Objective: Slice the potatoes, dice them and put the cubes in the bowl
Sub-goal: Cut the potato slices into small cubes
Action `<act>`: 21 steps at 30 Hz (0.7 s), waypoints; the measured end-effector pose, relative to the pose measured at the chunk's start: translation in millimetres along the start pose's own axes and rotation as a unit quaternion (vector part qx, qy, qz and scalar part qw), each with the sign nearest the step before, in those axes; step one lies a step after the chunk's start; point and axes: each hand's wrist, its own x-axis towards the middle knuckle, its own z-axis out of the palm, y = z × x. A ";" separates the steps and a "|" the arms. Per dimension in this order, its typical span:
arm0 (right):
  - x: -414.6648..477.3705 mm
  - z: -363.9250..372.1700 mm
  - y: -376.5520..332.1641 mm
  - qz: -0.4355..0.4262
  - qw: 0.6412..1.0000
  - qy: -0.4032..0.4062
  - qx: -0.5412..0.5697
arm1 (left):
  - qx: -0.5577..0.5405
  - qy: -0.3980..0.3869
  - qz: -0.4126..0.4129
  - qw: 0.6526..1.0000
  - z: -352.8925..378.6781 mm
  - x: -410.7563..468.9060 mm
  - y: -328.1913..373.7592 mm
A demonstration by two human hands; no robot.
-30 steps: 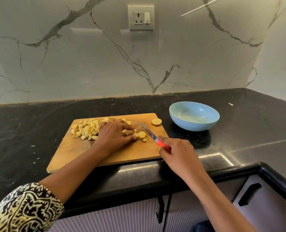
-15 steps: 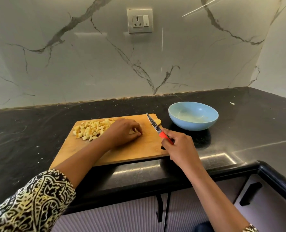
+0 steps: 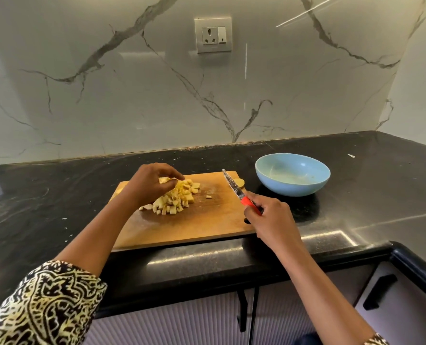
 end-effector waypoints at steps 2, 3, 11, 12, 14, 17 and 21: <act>1.5 0.8 -0.2 0.002 1.000 0.001 0.002 | -0.004 -0.022 0.032 0.999 6.5 0.3 9.1; 2.2 1.1 -0.4 0.004 1.000 0.002 0.004 | 0.005 -0.057 0.054 0.997 13.0 1.1 15.9; 1.6 1.7 0.8 0.008 1.000 0.008 0.016 | 0.238 -0.211 0.185 0.930 34.4 11.4 24.5; 1.0 1.6 0.9 0.005 1.000 0.009 0.014 | 0.256 -0.195 0.190 0.928 28.8 9.0 18.7; 0.6 1.5 0.8 0.003 1.000 0.010 0.013 | 0.277 -0.167 0.204 0.924 19.2 4.5 8.3; 0.8 2.1 1.3 0.006 1.000 0.011 0.019 | 0.288 -0.138 0.211 0.924 10.3 0.0 2.0; 1.2 2.6 1.3 0.009 1.000 0.013 0.022 | 0.239 -0.056 0.186 0.952 -2.2 -3.7 -8.2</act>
